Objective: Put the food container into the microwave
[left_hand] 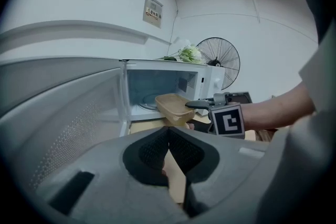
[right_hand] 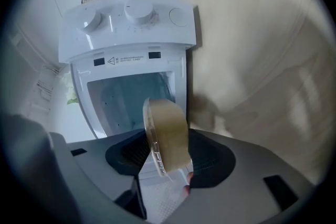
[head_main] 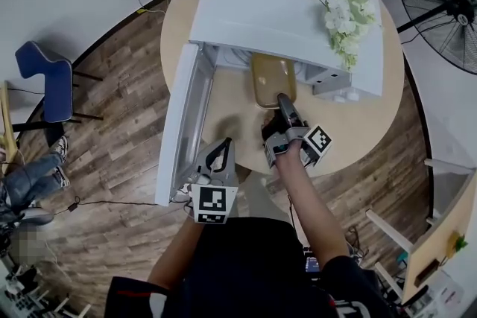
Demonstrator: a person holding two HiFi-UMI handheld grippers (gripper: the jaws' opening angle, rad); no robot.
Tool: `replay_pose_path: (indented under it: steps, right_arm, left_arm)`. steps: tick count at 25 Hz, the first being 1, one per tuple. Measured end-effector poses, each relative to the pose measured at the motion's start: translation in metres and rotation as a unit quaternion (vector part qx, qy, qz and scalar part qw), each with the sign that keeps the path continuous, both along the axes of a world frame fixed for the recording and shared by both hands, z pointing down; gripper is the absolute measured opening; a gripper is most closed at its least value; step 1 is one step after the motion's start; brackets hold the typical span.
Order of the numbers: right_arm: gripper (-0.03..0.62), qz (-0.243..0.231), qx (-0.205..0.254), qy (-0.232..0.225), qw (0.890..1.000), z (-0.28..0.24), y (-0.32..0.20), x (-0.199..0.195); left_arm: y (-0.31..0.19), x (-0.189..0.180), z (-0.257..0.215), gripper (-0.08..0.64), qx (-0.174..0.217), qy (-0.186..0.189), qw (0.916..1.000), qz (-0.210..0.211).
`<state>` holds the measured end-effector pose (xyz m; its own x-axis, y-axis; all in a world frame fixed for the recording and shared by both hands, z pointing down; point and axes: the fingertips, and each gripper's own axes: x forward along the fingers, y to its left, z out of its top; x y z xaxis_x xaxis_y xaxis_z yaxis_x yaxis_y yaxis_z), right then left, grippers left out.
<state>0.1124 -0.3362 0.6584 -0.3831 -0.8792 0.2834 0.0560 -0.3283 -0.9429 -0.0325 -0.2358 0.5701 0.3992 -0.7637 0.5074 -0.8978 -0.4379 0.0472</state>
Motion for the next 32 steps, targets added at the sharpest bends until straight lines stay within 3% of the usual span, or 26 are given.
replay_pose_path:
  steps: [18, 32]
  right_arm:
    - [0.221, 0.035, 0.022, -0.002, 0.999, 0.008, -0.051, -0.007]
    - [0.232, 0.017, 0.053, 0.0, 0.998, -0.001, -0.064, -0.01]
  left_arm:
    - [0.005, -0.002, 0.017, 0.015, -0.021, -0.003, 0.9997, 0.014]
    - [0.008, 0.003, 0.017, 0.015, -0.021, -0.011, 0.9995, 0.02]
